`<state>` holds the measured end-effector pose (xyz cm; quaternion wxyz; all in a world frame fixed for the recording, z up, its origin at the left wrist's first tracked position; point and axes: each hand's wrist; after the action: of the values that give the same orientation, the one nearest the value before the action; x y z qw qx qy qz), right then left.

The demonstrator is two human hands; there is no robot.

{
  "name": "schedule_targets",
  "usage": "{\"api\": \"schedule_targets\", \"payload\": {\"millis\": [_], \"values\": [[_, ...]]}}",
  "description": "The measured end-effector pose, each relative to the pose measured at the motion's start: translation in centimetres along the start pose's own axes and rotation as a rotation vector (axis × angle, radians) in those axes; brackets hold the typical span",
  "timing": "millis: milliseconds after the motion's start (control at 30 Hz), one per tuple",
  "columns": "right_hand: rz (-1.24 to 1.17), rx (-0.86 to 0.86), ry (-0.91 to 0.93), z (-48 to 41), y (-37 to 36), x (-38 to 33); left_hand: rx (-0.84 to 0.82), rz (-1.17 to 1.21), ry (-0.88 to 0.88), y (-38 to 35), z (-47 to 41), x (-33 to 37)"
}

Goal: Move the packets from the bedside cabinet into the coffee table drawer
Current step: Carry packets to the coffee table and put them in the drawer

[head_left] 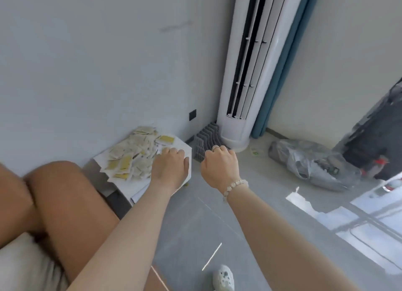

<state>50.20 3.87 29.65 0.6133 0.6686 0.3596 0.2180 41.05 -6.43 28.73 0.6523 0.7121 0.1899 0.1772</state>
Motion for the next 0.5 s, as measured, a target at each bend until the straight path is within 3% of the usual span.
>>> {"api": "schedule_targets", "payload": {"millis": [267, 500], "values": [[-0.014, -0.092, 0.221, -8.1, -2.6, -5.1, -0.047, -0.024, 0.254, -1.8, -2.8, -5.6], [-0.027, -0.152, 0.242, -17.0, -3.8, -3.5, -0.028, -0.059, 0.312, -2.0, -10.9, -6.8]]}}
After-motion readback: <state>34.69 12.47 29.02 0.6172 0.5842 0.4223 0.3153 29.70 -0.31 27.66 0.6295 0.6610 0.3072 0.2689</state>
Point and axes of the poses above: each hand's wrist, its own z-axis away from the middle knuckle, its own y-axis out of the back of the hand, x = y × z, and after that the axes turned 13 degrees about -y, right-handed
